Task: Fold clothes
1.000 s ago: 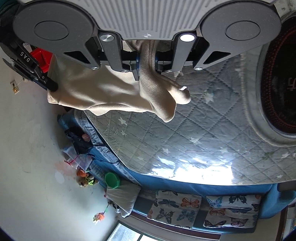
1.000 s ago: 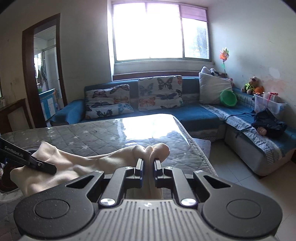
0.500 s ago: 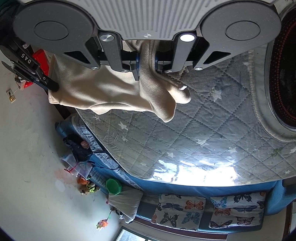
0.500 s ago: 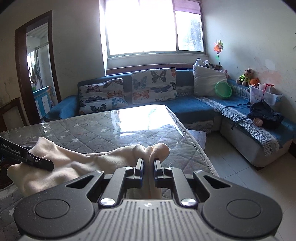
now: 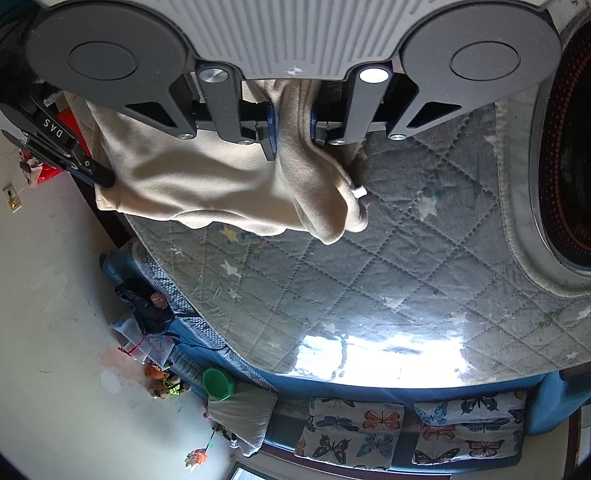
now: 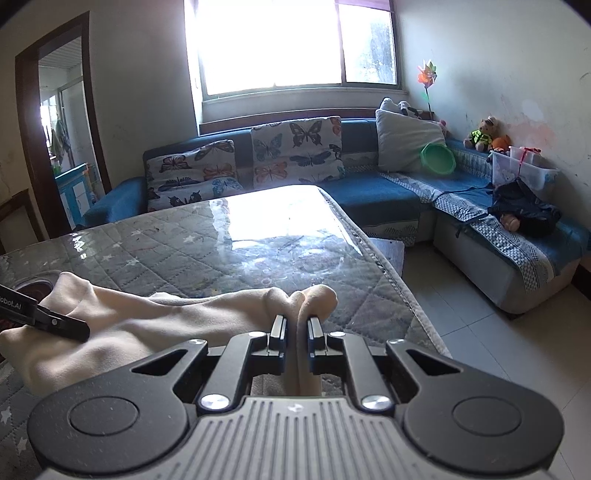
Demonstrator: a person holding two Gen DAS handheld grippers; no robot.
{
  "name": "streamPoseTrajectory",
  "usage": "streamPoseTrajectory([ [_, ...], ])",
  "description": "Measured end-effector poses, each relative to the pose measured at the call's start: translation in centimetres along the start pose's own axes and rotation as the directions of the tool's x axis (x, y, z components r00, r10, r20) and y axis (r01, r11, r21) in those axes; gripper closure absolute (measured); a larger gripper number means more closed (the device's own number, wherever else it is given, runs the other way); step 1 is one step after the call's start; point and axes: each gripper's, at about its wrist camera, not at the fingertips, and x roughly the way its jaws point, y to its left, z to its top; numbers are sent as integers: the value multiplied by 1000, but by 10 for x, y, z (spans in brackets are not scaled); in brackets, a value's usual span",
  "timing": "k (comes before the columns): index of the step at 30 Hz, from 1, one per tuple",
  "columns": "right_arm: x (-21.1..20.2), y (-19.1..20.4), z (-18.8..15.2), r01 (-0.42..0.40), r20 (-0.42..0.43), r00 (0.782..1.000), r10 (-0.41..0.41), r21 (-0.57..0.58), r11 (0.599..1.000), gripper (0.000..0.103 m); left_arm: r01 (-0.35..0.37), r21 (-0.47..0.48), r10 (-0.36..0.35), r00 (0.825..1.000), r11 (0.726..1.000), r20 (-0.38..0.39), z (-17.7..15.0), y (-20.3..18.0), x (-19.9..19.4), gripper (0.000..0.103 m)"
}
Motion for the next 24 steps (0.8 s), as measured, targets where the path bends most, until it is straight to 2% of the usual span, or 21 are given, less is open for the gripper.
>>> streamPoseTrajectory([
  [12,4,-2,-4,6,-2,1000,-6,2,1000,93,-12,16,12,1000,1000,-6,0,2,2,85],
  [17,0,0,-4,-1,18,1000,1,0,1000,93,-28,38,27,999,999,28,0,2,-4,87],
  [20,-8,1,1,3,55,998,-3,-5,1000,100,-34,47,32,998,998,52,3,3,-13,88],
  [24,-16,-3,11,2,77,997,-3,11,1000,100,-45,63,40,996,997,81,7,2,-23,87],
])
